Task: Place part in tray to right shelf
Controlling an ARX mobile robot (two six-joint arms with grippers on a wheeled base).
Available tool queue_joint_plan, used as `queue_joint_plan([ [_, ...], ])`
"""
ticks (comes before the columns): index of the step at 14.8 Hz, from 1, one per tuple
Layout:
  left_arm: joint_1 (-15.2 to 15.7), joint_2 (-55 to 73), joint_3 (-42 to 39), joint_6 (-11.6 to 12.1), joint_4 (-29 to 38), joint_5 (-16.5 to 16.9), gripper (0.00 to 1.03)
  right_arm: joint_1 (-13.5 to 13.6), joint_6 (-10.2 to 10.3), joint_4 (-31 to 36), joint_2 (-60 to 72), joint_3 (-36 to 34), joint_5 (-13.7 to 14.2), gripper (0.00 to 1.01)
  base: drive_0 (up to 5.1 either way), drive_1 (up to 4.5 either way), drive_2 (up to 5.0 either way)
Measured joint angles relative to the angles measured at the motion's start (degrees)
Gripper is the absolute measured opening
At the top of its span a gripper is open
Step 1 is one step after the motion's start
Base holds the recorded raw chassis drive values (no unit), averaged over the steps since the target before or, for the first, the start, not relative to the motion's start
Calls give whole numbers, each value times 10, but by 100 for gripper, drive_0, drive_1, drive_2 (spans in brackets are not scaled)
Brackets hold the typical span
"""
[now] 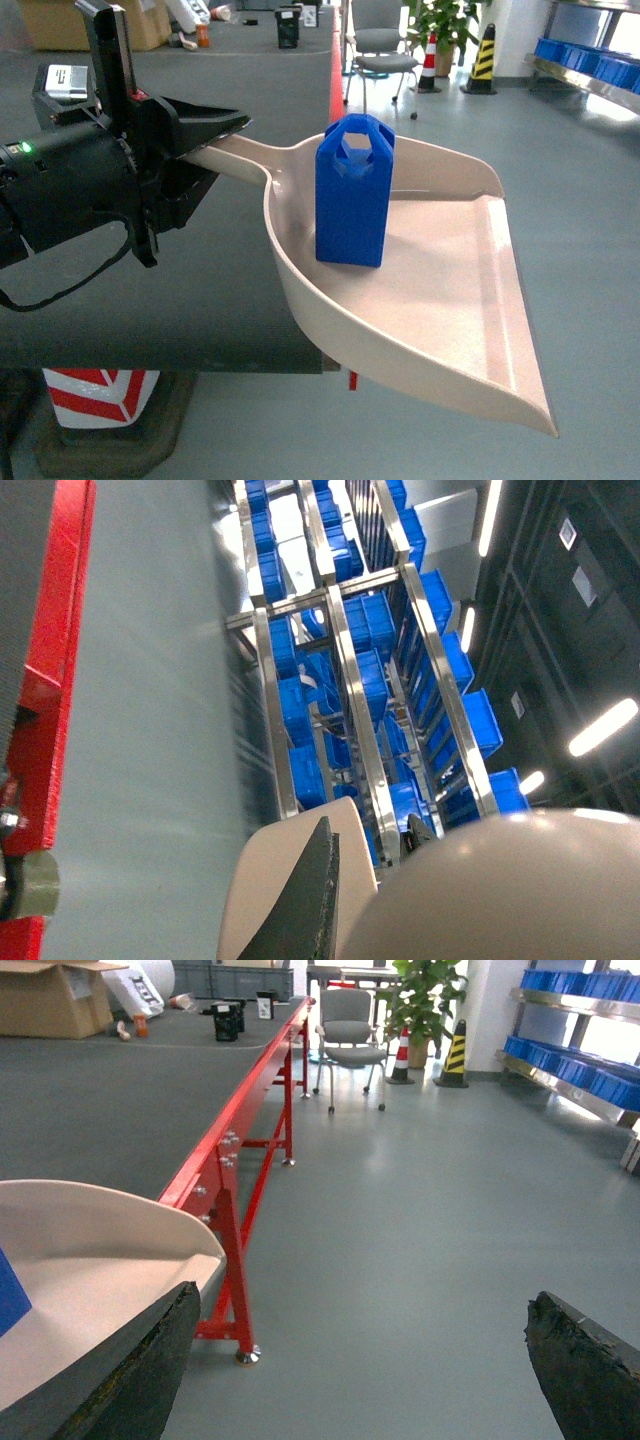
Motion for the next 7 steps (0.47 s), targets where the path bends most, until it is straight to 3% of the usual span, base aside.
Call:
queue_joint_plan([
  [7, 0, 0, 0, 0, -2, 0, 15, 0, 0, 3, 0, 0, 0, 98, 496, -249, -249],
])
